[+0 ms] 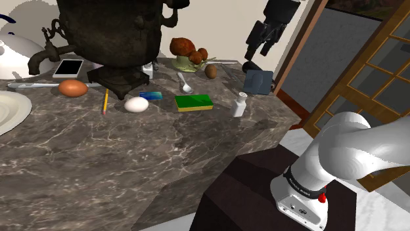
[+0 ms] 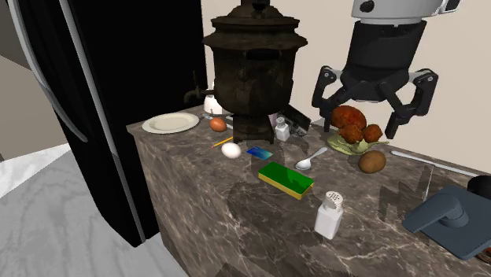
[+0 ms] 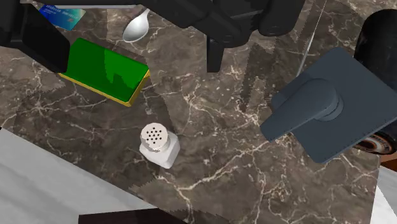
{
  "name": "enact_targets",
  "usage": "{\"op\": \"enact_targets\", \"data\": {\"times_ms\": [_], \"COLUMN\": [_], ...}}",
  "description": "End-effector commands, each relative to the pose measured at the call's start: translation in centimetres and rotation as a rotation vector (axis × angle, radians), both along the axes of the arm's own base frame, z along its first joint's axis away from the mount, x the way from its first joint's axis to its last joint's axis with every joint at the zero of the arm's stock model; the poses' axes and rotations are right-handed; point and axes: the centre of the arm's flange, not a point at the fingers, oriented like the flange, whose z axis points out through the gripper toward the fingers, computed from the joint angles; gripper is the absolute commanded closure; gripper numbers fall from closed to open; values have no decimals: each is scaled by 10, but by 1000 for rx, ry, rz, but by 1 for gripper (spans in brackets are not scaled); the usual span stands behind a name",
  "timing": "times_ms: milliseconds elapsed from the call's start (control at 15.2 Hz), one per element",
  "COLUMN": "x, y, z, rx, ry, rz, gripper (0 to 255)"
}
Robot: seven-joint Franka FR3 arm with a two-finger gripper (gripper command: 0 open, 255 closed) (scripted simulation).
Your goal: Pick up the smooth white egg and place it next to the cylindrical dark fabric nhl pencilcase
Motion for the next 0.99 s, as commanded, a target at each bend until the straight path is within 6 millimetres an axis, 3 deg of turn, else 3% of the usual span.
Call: {"op": "enact_targets", "data": {"times_ms": [0,924], "x": [0,123], "y": [0,93], "z": [0,-84], "rx": [0,74], "ry": [0,0], "rz": [0,285], "gripper": [0,0]}}
